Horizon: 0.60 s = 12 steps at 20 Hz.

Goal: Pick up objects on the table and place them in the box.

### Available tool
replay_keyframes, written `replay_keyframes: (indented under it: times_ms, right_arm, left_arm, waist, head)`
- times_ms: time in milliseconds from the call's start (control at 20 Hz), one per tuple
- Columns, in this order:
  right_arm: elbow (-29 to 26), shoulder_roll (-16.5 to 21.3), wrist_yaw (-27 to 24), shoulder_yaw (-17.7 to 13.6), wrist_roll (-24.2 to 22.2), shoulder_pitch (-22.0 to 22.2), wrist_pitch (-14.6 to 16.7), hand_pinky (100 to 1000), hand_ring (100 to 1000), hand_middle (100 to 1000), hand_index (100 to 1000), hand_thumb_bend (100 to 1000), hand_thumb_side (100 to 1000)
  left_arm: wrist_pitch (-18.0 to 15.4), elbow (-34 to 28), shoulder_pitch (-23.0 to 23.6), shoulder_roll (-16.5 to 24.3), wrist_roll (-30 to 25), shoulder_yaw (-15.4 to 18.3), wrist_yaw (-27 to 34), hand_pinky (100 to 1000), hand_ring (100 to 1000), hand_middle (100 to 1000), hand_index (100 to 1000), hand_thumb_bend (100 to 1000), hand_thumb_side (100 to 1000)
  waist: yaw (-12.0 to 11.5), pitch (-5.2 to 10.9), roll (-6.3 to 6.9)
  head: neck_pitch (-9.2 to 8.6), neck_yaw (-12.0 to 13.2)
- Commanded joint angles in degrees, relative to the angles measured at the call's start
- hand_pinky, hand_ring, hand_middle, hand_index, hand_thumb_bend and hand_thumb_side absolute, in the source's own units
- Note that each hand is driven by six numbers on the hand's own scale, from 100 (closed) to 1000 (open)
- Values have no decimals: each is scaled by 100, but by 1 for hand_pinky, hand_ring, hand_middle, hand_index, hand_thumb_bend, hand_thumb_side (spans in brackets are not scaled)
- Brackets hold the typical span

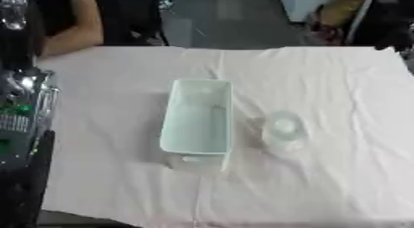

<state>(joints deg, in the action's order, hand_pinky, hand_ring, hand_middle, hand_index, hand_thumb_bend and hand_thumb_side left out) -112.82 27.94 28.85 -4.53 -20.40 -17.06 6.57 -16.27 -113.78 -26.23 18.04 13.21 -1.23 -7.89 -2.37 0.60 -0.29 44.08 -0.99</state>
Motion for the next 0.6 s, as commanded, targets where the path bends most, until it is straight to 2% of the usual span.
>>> replay_keyframes:
  times_ms: [50, 200, 600]
  right_arm:
    - [180, 403, -152, 144, -168, -216, 61, 1000, 1000, 1000, 609, 100, 1000]
    - [513, 619, -314, 273, -270, -345, 154, 1000, 1000, 1000, 609, 100, 1000]
    - [1361, 905, -764, 643, -497, -570, 422, 1000, 1000, 1000, 609, 100, 1000]
  left_arm:
    - [26, -81, -41, 124, -17, 34, -8, 525, 594, 669, 774, 100, 778]
    - [29, -81, -42, 123, -23, 28, 0, 525, 594, 669, 774, 100, 778]
    - [38, -81, -41, 127, -44, 5, 25, 523, 593, 669, 773, 100, 778]
  waist:
    - [-19, 56, -3]
    - [-37, 57, -7]
    - [-75, 59, -10]
  head:
    - [-86, -15]
    - [-92, -18]
    - [-80, -40]
